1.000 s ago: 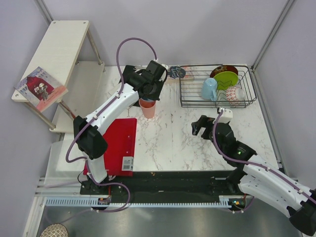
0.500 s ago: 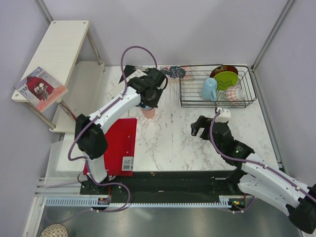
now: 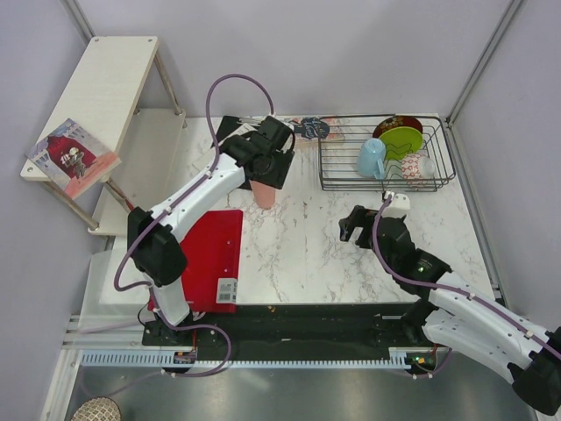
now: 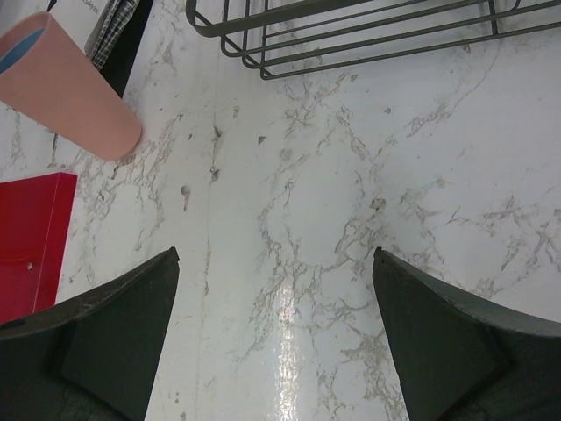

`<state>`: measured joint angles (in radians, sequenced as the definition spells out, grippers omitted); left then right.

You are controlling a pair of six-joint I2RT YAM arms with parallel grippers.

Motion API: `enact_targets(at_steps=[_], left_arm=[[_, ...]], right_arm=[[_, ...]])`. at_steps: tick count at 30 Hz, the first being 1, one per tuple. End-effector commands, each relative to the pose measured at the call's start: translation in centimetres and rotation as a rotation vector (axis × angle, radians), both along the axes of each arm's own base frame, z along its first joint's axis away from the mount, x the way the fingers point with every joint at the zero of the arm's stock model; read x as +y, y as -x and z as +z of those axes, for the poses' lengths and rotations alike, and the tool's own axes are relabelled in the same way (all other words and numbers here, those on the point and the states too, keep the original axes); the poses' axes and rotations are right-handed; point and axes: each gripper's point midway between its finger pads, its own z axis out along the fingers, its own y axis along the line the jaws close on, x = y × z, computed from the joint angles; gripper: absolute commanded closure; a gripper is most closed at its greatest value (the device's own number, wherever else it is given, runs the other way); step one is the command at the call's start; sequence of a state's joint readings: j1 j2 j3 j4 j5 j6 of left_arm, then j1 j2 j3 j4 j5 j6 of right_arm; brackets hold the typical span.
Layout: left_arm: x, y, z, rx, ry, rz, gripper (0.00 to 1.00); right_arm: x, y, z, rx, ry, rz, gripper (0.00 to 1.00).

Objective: Unload the mixed dishes from the dish rack
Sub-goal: Place the cup at the center of the board, then pick up the cup from the dish rack.

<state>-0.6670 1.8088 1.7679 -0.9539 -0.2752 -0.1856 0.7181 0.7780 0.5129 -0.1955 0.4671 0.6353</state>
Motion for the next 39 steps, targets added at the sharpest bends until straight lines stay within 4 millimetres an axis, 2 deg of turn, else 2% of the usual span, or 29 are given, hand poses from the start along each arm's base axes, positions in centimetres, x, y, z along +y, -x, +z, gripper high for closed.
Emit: enact_targets(at_steps=[1,2,3,4,10,13,14,16,17,19,20,21,22,23,24,26,27,28,29,30,31,32,33,34,35,36,37,38,39], left_arm=[[0.0,-1.5,7.9,-0.229,0.133,0.082,0.19],[-0.1,-1.6,8.8,-0.261,0.156,0.089,0.18],[-0.2,-1.6,9.5,-0.282,0.18,0.091,0.01],[-0.4,-1.1,10.9,-0.311,0.217,0.083,0.01],[-2.2,0.8,13.2,-0.347,0.402,0.006,0.01],[-2.7,2.1,14.1,-0.352,0.484,-0.027,0.01],[-3.1,2.8,13.4,-0.327,0.505,-0.051,0.01],[-3.5,3.6,15.4,-0.379,0.612,-0.066,0.01],[-3.9,4.1,13.8,-0.354,0.63,-0.079,0.01],[-3.9,5.7,15.2,-0.389,0.737,-0.076,0.01],[-4.4,6.1,14.4,-0.399,0.786,-0.089,0.0],[-4.6,6.7,14.4,-0.397,0.819,-0.105,0.01],[-4.7,7.5,14.8,-0.393,0.856,-0.116,0.0],[-5.3,8.4,14.2,-0.36,0.869,-0.155,0.01],[-6.0,9.4,13.9,-0.339,0.876,-0.187,0.0],[-6.5,10.7,13.4,-0.312,0.884,-0.225,0.0],[-6.8,11.5,13.3,-0.297,0.891,-0.245,0.01],[-6.9,12.0,13.3,-0.291,0.896,-0.259,0.01],[-6.7,12.6,13.2,-0.289,0.899,-0.276,0.01],[-6.6,13.1,13.2,-0.287,0.898,-0.291,0.01],[-6.7,13.7,13.1,-0.29,0.888,-0.328,0.01],[-6.5,14.8,13.3,-0.294,0.897,-0.366,0.01],[-6.3,15.3,13.3,-0.303,0.895,-0.384,0.01],[-6.3,15.9,13.8,-0.331,0.907,-0.415,0.01],[-6.1,16.3,13.0,-0.327,0.901,-0.419,0.01],[-5.4,16.9,13.8,-0.36,0.917,-0.431,0.0],[-5.1,17.0,13.7,-0.37,0.916,-0.431,0.01],[-4.7,17.0,12.9,-0.371,0.901,-0.42,0.0],[-4.1,17.4,13.3,-0.39,0.906,-0.427,0.01]], right_arm=[[-0.8,-0.4,1.2,-0.037,-0.01,-0.051,0.02],[-1.3,-0.6,1.6,-0.048,0.006,-0.079,0.02],[-1.4,-0.8,2.0,-0.056,0.013,-0.086,0.02],[-1.4,-1.1,3.1,-0.075,0.01,-0.093,0.02],[-2.1,-1.9,7.1,-0.158,0.002,-0.14,0.02],[-2.1,-1.9,8.6,-0.202,-0.023,-0.132,0.02],[-2.0,-2.0,9.0,-0.216,-0.031,-0.128,0.02],[-2.1,-2.1,10.1,-0.245,-0.03,-0.129,0.02],[-2.3,-2.4,10.4,-0.245,-0.013,-0.146,0.02],[-3.0,-3.2,10.7,-0.214,0.07,-0.199,0.02],[-4.6,-3.7,10.8,-0.2,0.128,-0.292,0.02],[-5.0,-4.7,9.6,-0.15,0.208,-0.336,0.02],[-5.5,-5.2,10.8,-0.135,0.241,-0.372,0.02],[-6.5,-6.0,10.8,-0.116,0.276,-0.42,0.02],[-6.4,-7.1,9.7,-0.077,0.316,-0.426,0.02],[-7.2,-9.0,10.2,-0.079,0.292,-0.463,0.02],[-6.0,-10.2,9.3,-0.052,0.259,-0.393,0.02],[-6.7,-11.4,10.2,-0.057,0.216,-0.413,0.02],[-6.7,-12.3,10.2,-0.047,0.205,-0.407,0.02],[-6.1,-13.5,8.7,-0.004,0.229,-0.373,0.02],[-6.3,-14.6,9.8,-0.015,0.23,-0.377,0.02],[-6.3,-15.3,9.6,-0.008,0.246,-0.37,0.02],[-6.0,-16.4,8.2,0.023,0.294,-0.344,0.02],[-5.8,-17.6,8.9,0.007,0.286,-0.342,0.02],[-5.6,-18.2,8.8,0.005,0.297,-0.333,0.02],[-5.5,-19.2,7.7,0.023,0.344,-0.318,0.02],[-5.1,-20.3,8.6,-0.008,0.345,-0.306,0.02],[-5.0,-20.9,8.3,-0.006,0.364,-0.297,0.02],[-4.9,-21.8,7.1,0.015,0.391,-0.289,0.02]])
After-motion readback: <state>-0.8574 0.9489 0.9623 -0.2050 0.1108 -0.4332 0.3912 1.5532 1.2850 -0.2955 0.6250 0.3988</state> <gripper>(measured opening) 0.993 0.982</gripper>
